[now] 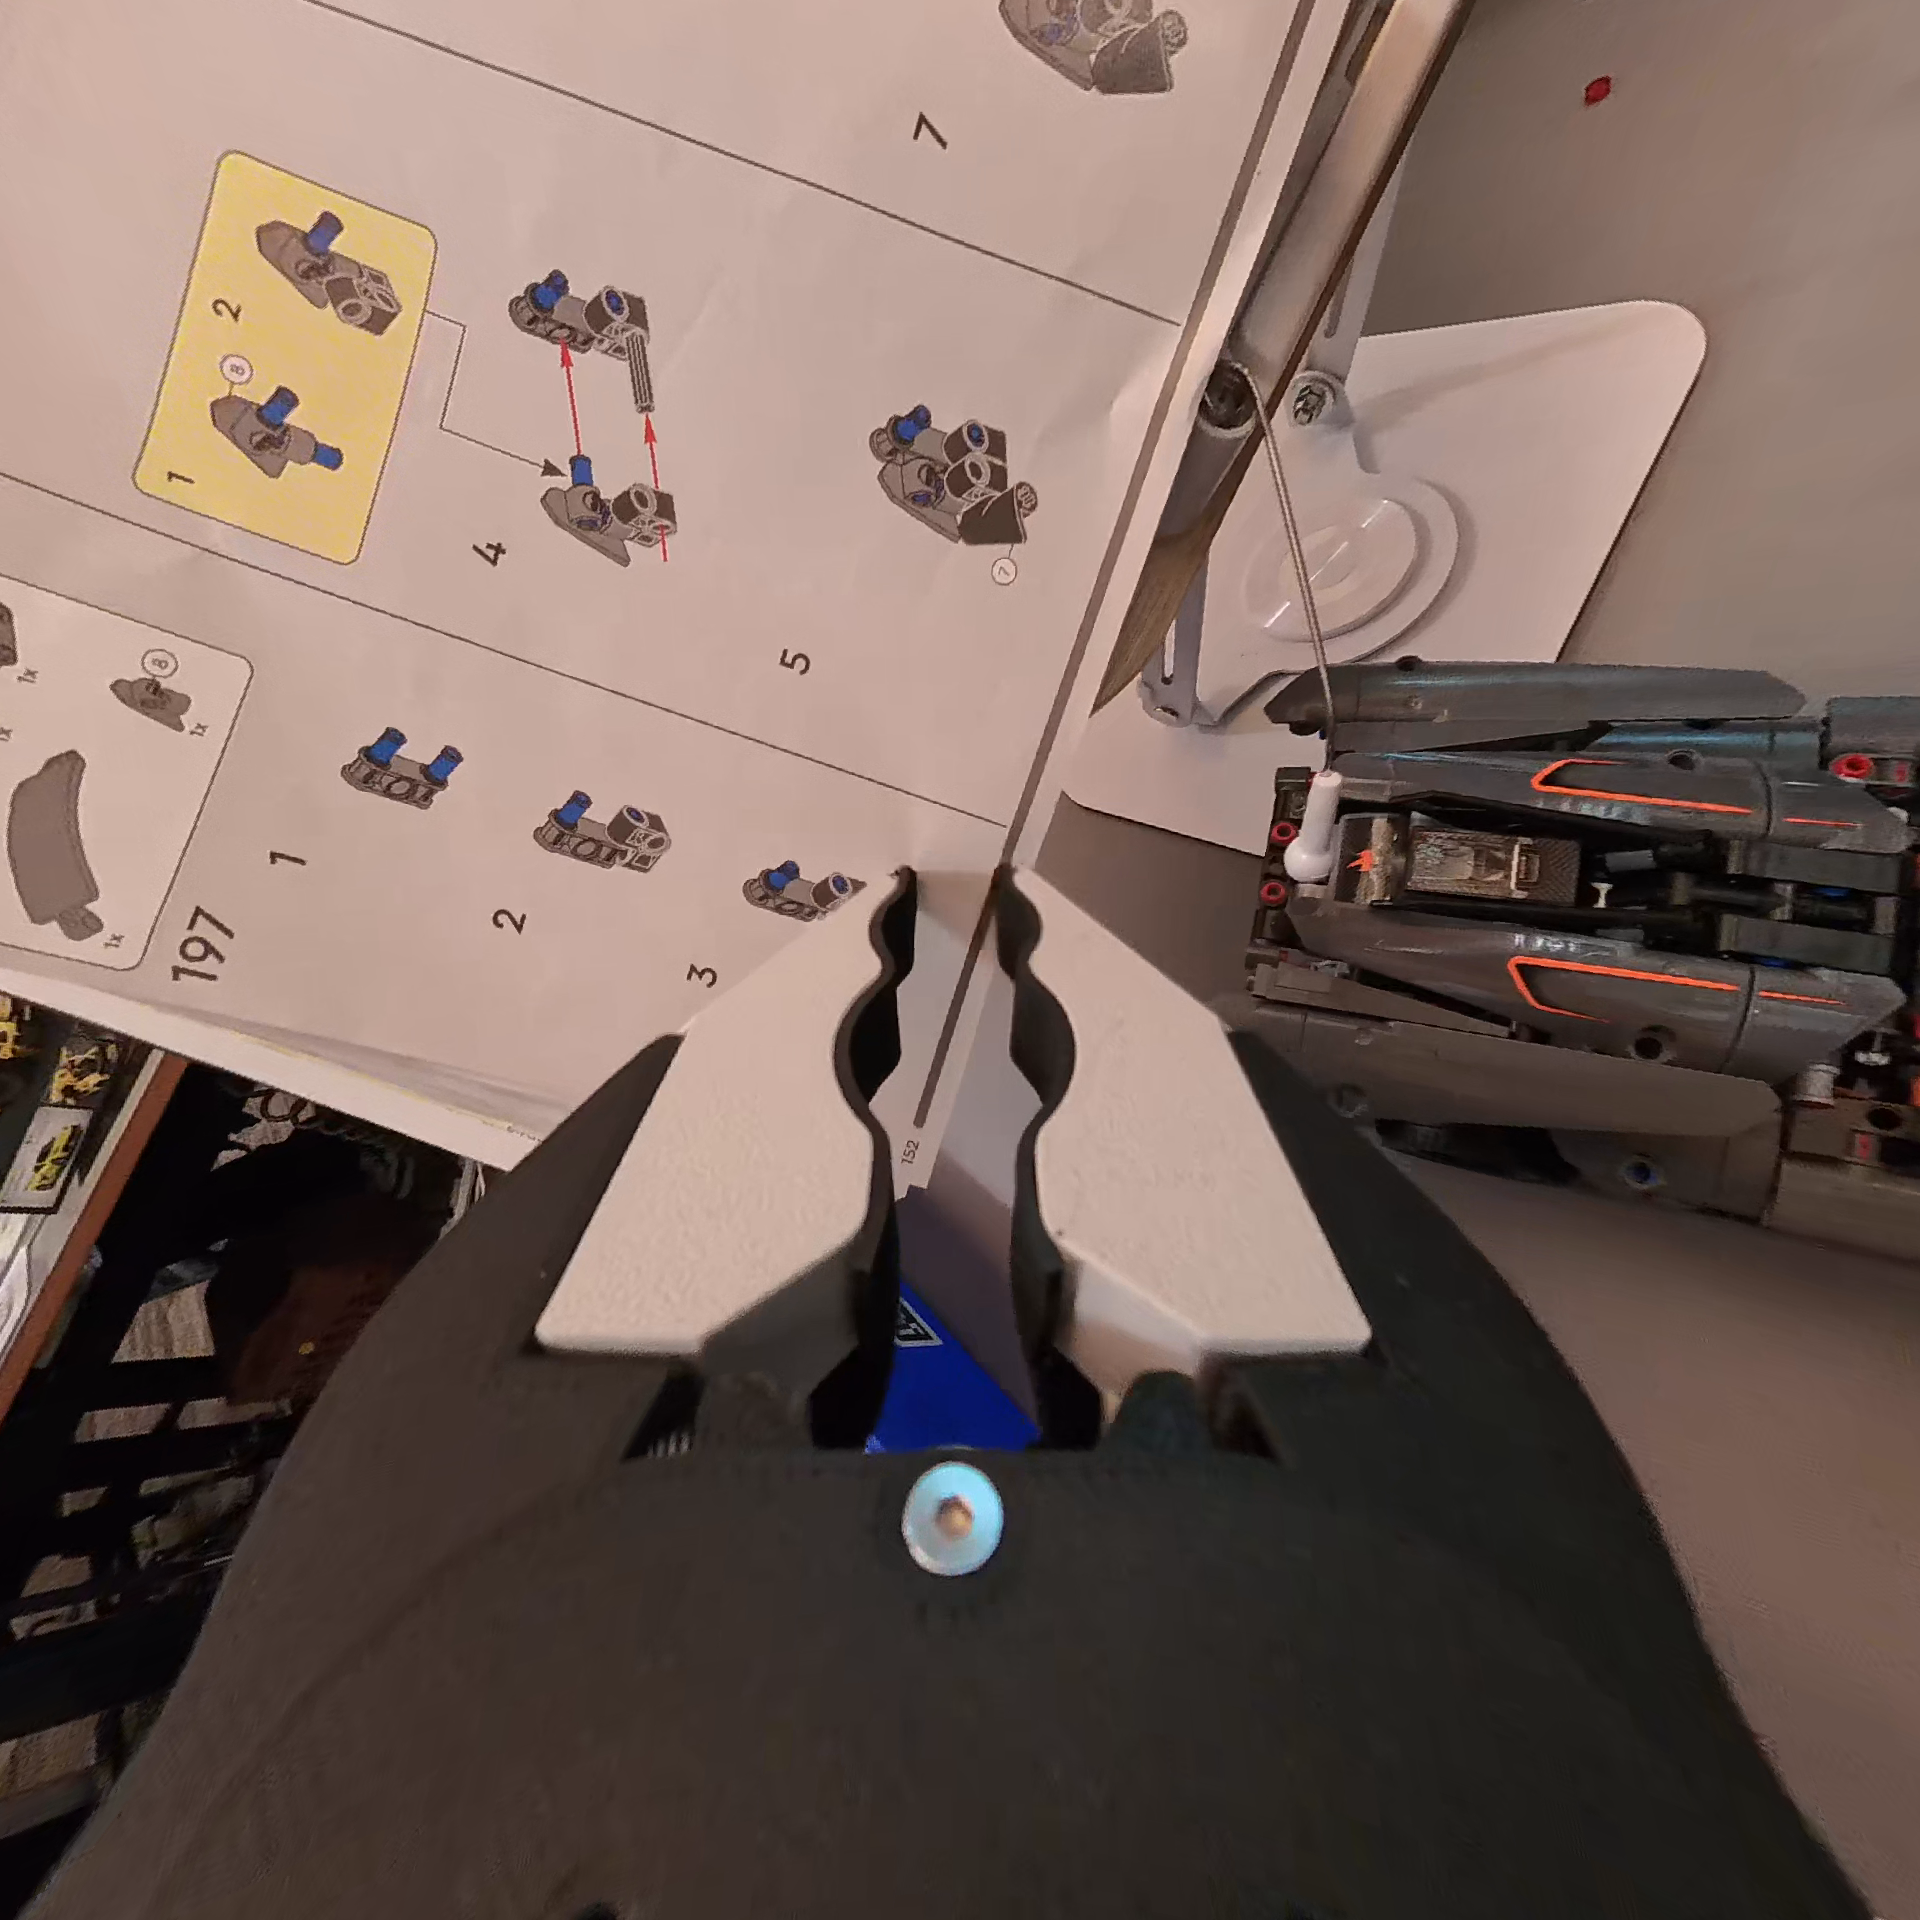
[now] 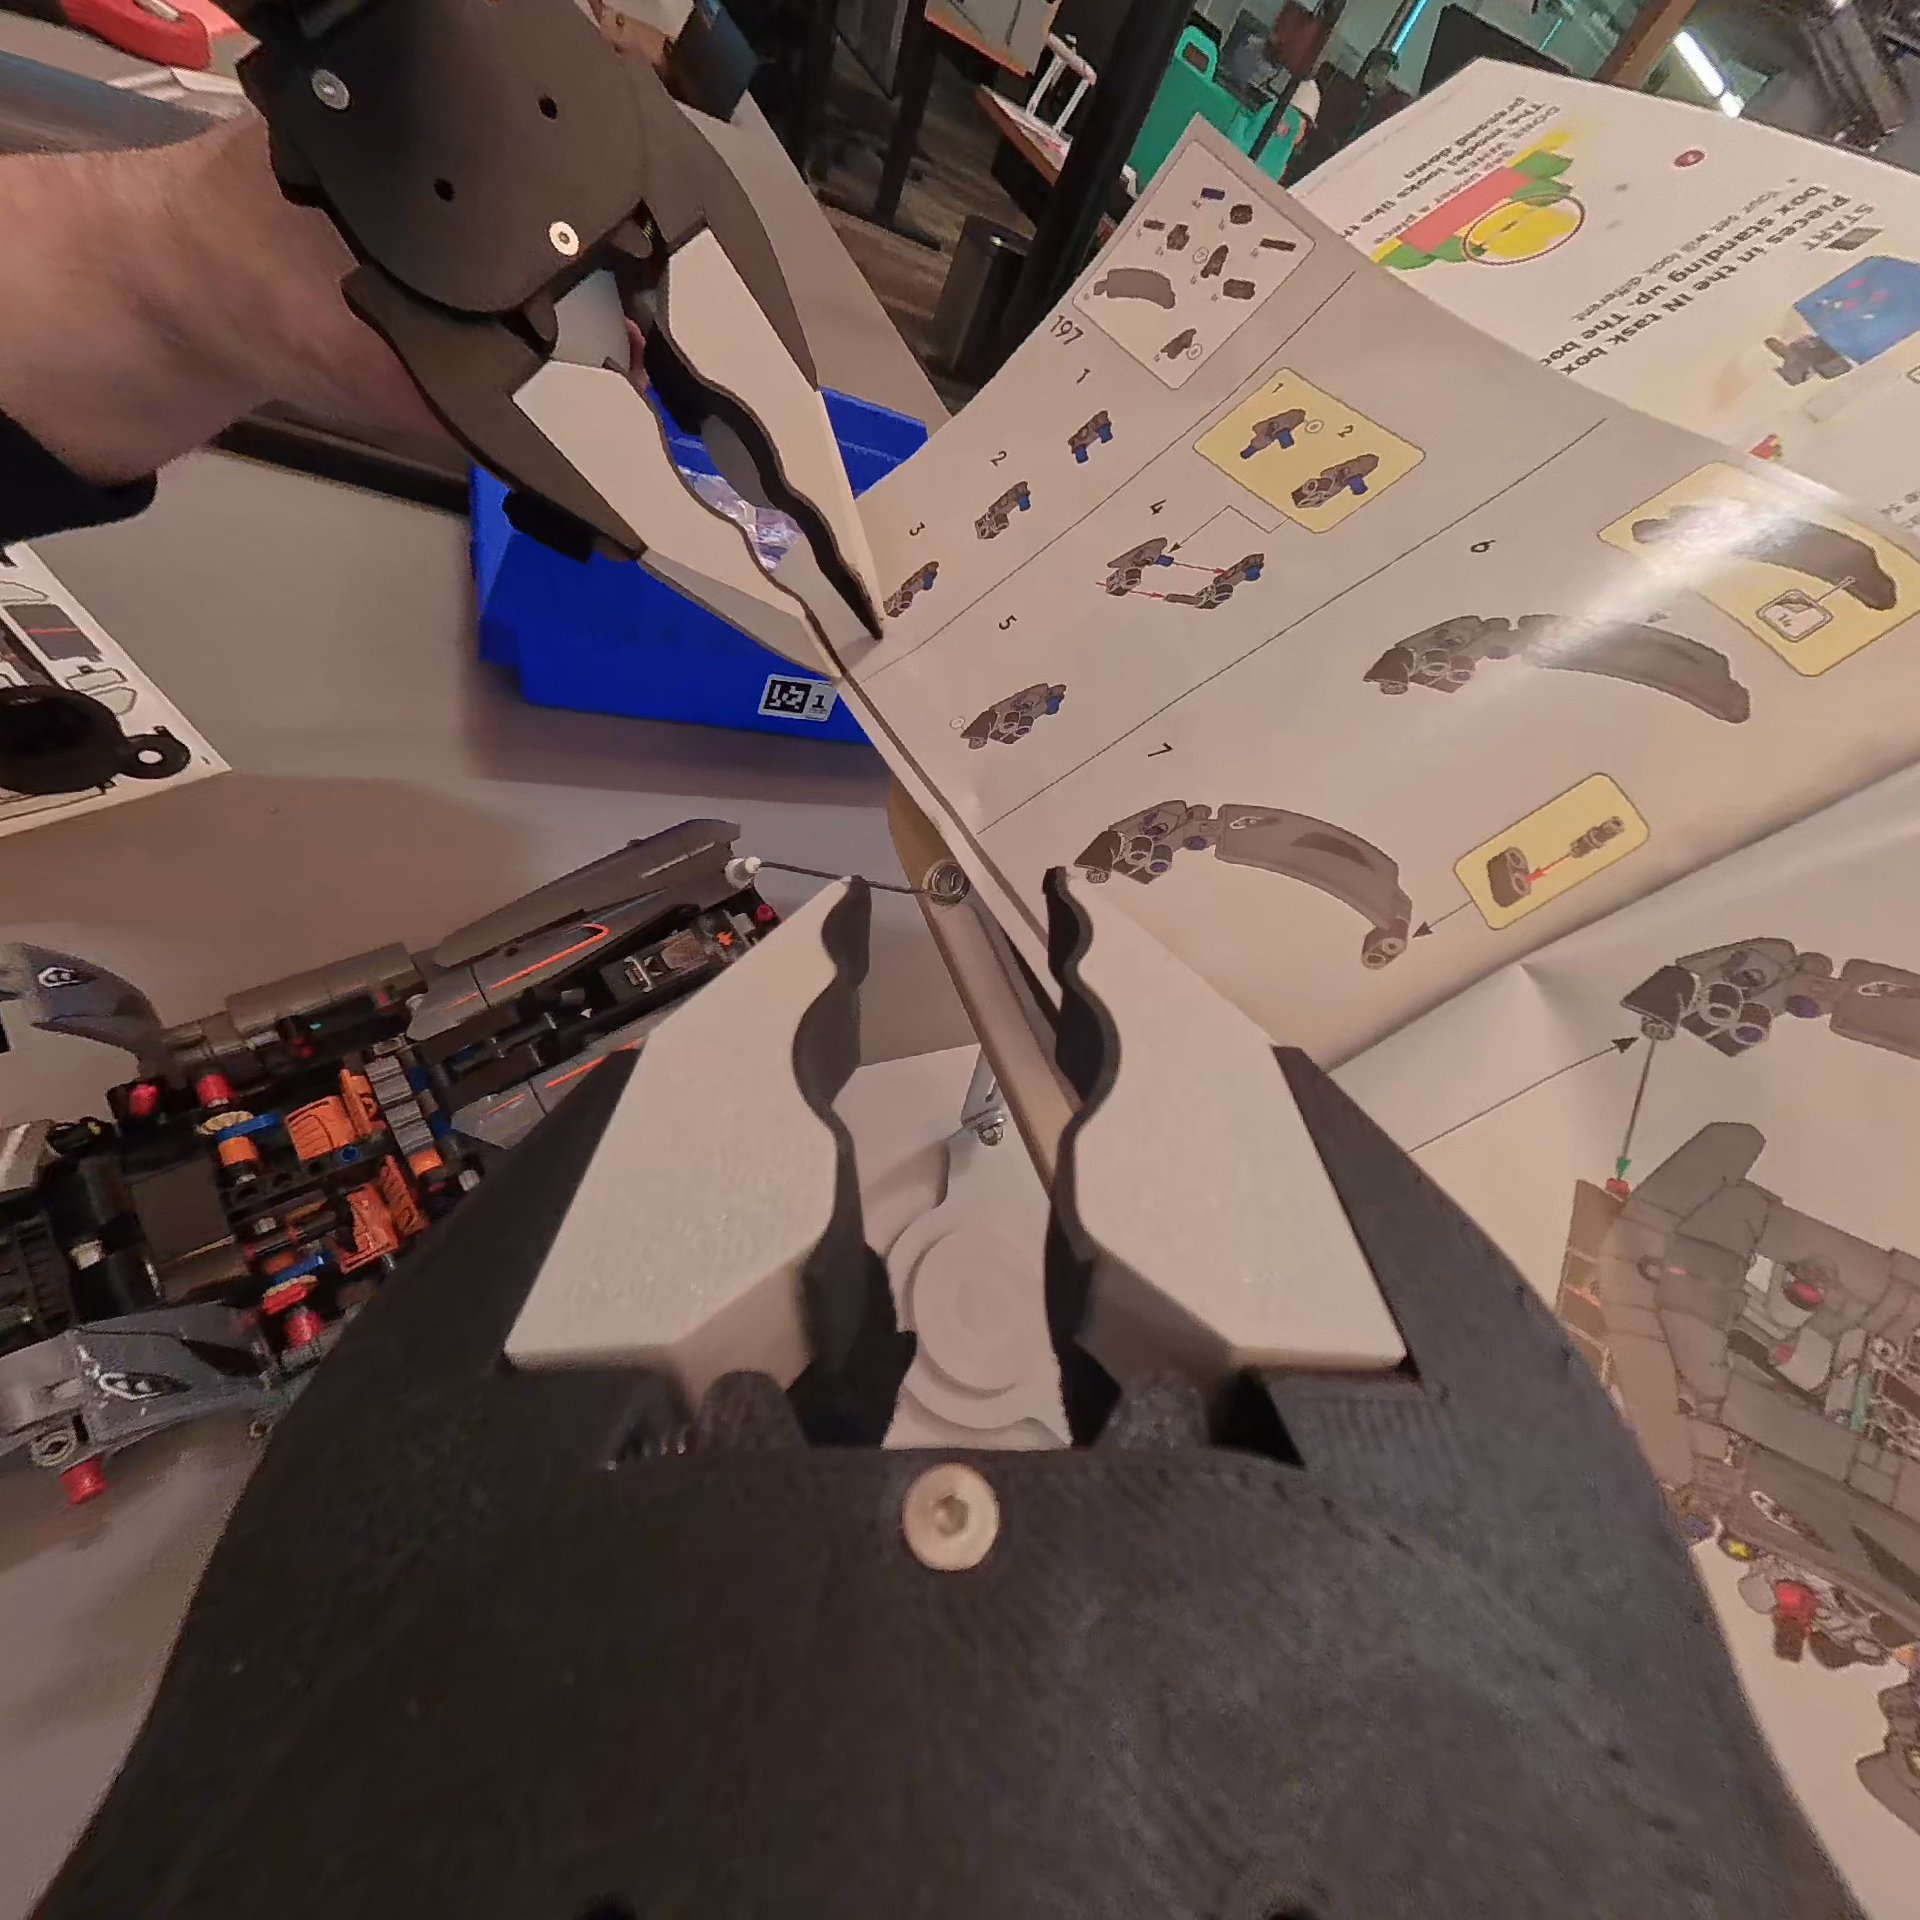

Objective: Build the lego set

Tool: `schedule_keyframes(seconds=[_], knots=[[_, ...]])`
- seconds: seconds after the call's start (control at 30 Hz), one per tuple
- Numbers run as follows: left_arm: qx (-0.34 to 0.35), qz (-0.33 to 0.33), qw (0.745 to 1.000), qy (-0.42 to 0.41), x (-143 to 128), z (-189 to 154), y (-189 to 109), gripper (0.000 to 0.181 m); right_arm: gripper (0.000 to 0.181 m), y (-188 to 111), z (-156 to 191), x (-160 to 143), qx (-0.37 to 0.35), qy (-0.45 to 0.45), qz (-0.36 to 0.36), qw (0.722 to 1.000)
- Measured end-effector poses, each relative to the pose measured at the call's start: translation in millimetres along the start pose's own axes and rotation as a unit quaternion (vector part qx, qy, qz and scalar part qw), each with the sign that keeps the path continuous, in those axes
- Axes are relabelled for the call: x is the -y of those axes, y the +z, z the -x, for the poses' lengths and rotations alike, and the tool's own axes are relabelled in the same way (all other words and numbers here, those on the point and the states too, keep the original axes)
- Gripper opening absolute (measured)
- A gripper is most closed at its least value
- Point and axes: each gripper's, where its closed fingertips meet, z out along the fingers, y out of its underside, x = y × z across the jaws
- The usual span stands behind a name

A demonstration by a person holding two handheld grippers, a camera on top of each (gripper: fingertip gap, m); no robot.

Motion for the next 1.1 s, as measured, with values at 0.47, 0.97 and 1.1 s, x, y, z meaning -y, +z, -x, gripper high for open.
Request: schedule_keyframes(seconds=[0.47, 0.97, 1.1], knots=[[-0.015, 0.003, 0.999, 0.028, 1, -10, 2, 0.031, 0.037, 32, 0, 6, -0.041, -0.112, 0.055, 0.991], [0.001, -0.007, 0.998, 0.055, 2, -8, 0, 0.038, 0.0, 44, -8, -14, -0.066, -0.149, 0.097, 0.982], [0.011, -0.02, 0.999, 0.048, 5, -2, -7, 0.042, 0.0, 37, -11, -9, -0.063, -0.126, 0.074, 0.987]])
